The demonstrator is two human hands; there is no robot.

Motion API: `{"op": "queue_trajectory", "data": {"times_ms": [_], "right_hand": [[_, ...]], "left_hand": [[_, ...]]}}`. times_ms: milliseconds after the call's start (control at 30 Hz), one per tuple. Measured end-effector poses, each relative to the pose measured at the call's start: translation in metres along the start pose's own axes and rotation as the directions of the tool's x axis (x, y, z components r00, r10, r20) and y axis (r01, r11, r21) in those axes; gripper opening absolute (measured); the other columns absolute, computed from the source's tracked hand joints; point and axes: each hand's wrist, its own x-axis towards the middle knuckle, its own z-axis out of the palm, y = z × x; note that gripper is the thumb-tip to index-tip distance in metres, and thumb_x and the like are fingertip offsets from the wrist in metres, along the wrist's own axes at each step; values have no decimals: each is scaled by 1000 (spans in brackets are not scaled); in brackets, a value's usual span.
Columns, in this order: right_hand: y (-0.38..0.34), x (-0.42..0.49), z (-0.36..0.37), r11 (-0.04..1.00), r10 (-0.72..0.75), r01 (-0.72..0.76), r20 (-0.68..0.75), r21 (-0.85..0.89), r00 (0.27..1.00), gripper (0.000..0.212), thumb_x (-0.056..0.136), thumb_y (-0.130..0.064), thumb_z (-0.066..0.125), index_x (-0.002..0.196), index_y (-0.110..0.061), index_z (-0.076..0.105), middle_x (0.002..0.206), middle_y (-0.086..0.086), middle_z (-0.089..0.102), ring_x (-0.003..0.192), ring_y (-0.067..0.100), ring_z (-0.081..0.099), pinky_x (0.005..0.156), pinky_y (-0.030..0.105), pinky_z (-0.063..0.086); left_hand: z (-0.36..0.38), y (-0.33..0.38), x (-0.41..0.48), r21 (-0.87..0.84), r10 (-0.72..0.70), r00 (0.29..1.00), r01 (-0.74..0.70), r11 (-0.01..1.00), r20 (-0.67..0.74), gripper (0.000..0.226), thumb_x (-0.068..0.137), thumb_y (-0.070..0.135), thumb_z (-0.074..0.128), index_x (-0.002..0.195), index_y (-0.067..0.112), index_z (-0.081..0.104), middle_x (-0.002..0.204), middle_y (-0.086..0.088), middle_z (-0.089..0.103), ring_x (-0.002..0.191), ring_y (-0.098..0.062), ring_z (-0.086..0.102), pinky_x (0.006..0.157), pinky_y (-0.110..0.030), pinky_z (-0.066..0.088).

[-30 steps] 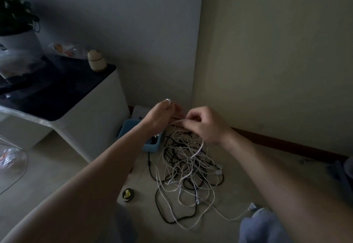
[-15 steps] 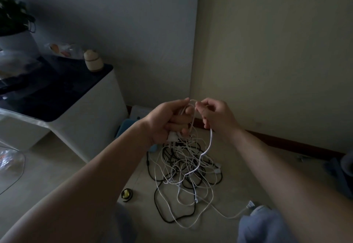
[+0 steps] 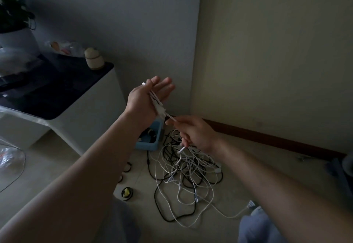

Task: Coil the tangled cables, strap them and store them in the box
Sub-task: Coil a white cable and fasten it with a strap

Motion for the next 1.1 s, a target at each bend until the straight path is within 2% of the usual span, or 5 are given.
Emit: {"op": "queue_trajectory", "data": {"times_ms": [233, 400, 633, 800, 1100], "right_hand": [[-2, 6, -5, 954, -216, 154, -231, -258, 949, 16, 91, -30, 71, 80, -20, 74, 65, -9, 69, 61, 1, 62, 61, 30, 50], [-8, 4, -27, 994, -105, 104, 23, 18, 994, 12, 91, -31, 70, 90, -20, 75, 47, -9, 48, 37, 7, 42, 45, 26, 47], [-24, 5, -47, 781, -344, 241, -76, -576, 936, 29, 69, -60, 73, 67, -32, 68, 65, -17, 69, 55, -4, 59, 51, 14, 42], [-22, 9, -55, 895, -374, 284, -228, -345, 899, 26, 76, -36, 86, 67, -25, 64, 59, 0, 69, 51, 11, 62, 51, 28, 49], [-9, 12, -58, 964, -263, 241, -258, -113, 930, 31, 97, -39, 62, 73, -19, 61, 55, -4, 45, 44, 7, 40, 49, 27, 36]], "left_hand": [[-1, -9, 2, 364, 73, 997, -82, 928, 37, 28, 110, 18, 34, 102, 3, 56, 101, -21, 74, 98, -33, 73, 102, -46, 52], [4, -10, -6, 456, 29, 994, -76, 886, 109, 31, 111, 20, 31, 102, 2, 55, 96, -19, 73, 89, -29, 74, 84, -40, 59], [10, -25, -18, 817, -267, 930, -57, 573, 252, 44, 109, 11, 26, 83, -6, 57, 66, -21, 61, 50, -23, 60, 53, -32, 53], [21, -31, -22, 727, -550, 796, 218, 651, 253, 78, 98, 65, 14, 85, 2, 59, 43, -9, 37, 33, -17, 27, 49, -22, 37], [22, -21, -26, 248, -495, 674, 434, 866, 548, 40, 101, 42, 33, 74, 17, 52, 38, 9, 34, 31, -6, 16, 58, -20, 49]]}}
